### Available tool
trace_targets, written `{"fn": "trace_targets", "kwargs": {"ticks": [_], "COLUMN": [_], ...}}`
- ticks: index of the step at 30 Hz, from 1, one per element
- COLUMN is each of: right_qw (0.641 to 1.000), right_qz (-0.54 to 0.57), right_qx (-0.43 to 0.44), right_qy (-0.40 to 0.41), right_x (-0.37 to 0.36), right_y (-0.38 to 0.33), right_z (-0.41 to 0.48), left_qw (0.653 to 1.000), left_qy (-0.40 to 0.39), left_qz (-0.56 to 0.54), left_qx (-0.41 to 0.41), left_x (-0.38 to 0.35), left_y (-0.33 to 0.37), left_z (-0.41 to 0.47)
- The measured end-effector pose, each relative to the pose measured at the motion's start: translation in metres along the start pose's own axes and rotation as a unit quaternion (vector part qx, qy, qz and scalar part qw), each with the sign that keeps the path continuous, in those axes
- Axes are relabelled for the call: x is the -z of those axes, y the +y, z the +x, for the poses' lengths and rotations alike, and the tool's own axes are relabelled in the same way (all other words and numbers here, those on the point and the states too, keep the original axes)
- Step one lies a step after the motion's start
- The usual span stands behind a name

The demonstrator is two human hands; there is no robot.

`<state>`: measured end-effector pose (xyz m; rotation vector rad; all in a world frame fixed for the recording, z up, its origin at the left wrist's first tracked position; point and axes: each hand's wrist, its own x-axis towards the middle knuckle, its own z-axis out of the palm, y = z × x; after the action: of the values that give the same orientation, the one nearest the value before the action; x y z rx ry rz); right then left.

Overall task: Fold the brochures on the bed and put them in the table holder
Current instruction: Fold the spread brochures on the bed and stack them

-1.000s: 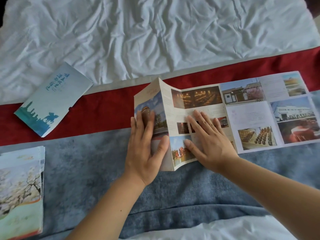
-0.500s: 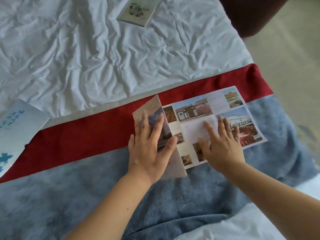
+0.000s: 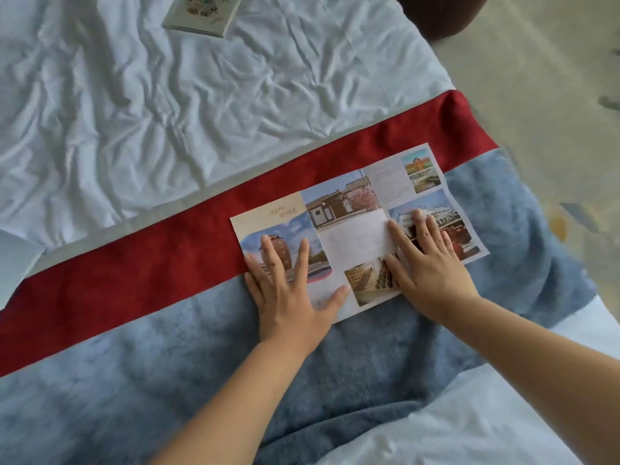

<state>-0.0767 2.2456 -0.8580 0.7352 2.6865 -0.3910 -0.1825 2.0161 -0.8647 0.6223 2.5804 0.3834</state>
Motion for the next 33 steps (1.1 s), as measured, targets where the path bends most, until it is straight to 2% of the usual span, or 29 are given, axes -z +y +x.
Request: {"fn": "trace_targets", "kwargs": {"ticks": [7,13,17,22,28,31,33], "right_qw": [1.000,0.999,0.998,0.994,0.978,0.987,0.982], "right_qz": [0.014,0.022,0.005,0.031,0.147,0.131,0.175], "right_qx": [0.020,0.040,0.032,-0.081,-0.086,-0.042,-0.024], "right_qy": [0.004,0.011,0.055,0.074,0.120,0.078,0.071], "right_x": [-0.010,-0.013,-0.008,0.004,0.014,0.020,0.026], "right_y": [-0.003,-0.010,-0.011,0.016,0.035,0.035,0.032], "right_z": [-0.010,-0.019,-0.031,-0.037,-0.040,-0.041,-0.042], "left_qw": [0.976,0.958,0.959,0.975,0.989,0.994,0.997], "left_qy": [0.136,0.135,0.137,0.090,0.051,0.036,0.028], "left_qz": [-0.171,-0.252,-0.241,-0.191,-0.118,-0.081,-0.045], "left_qx": [-0.018,-0.037,-0.063,-0.073,-0.071,-0.059,-0.048], "left_x": [0.007,0.012,0.018,0.012,-0.012,-0.027,-0.035], "left_y": [0.014,0.048,0.068,0.096,0.128,0.137,0.138], "left_z": [-0.010,-0.011,-0.011,0.001,0.024,0.034,0.039]}}
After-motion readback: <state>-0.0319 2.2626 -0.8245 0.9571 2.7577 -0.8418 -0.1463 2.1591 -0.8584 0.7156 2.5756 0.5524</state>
